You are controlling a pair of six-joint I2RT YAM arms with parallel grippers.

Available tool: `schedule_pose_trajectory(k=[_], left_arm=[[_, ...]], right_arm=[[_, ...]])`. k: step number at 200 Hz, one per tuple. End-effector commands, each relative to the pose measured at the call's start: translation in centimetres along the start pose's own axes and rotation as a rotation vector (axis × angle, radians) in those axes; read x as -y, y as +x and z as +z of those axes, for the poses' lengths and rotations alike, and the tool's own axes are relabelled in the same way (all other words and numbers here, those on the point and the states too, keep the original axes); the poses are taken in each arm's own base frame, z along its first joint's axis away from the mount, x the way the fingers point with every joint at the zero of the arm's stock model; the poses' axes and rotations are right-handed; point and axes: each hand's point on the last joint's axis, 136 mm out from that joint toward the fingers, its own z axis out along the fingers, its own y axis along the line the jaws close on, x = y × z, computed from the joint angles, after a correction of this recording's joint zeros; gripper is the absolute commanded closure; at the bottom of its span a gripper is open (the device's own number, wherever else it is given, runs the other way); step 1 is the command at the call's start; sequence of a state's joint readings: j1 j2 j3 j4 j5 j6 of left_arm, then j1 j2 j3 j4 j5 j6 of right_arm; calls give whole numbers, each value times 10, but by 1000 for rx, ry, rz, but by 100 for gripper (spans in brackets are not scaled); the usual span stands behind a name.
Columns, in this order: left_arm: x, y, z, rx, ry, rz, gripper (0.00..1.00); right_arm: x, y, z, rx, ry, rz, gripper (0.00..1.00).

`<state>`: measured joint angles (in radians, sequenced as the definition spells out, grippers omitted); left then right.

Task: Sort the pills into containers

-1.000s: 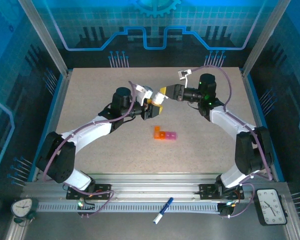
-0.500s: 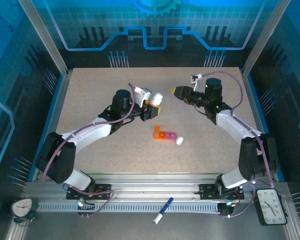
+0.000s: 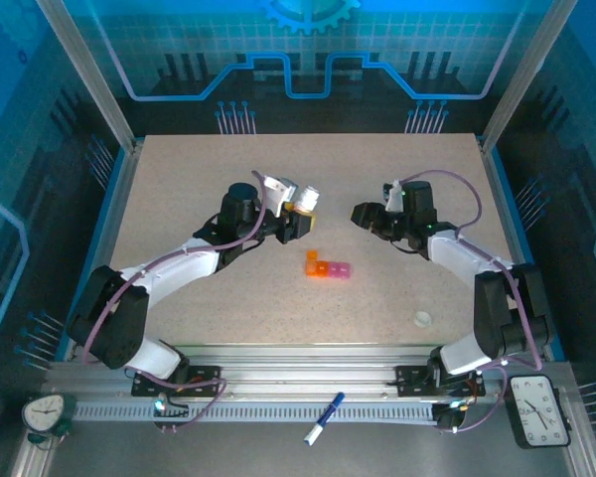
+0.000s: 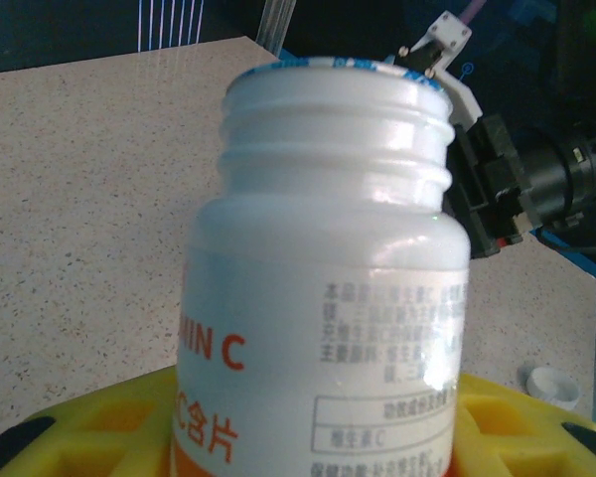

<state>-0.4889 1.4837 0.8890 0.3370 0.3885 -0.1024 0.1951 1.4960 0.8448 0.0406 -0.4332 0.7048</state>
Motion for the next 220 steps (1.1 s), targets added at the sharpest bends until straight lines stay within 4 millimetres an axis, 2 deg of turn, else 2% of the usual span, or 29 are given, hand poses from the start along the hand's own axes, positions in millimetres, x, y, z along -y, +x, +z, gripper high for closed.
schedule_pose_trajectory(k=[1, 54, 95, 145, 180, 220], left_arm=[[4, -15, -8, 54, 0, 34, 100], [4, -15, -11, 60, -10, 38, 100], [4, -15, -15, 68, -21, 40, 100], [1, -11, -14, 65, -48, 42, 100], [1, -3, -8, 41, -62, 38, 100], [2, 6, 1, 23, -66, 33, 100]], right_arm=[[6, -5, -8, 24, 30, -19, 43], [12, -3, -18, 21, 90, -8, 38], [24, 9, -42, -3, 192, 26, 32], [44, 50, -88, -72, 370, 83, 31], [72, 85, -126, -120, 566, 166, 26], [100, 123, -153, -130, 714, 287, 25]])
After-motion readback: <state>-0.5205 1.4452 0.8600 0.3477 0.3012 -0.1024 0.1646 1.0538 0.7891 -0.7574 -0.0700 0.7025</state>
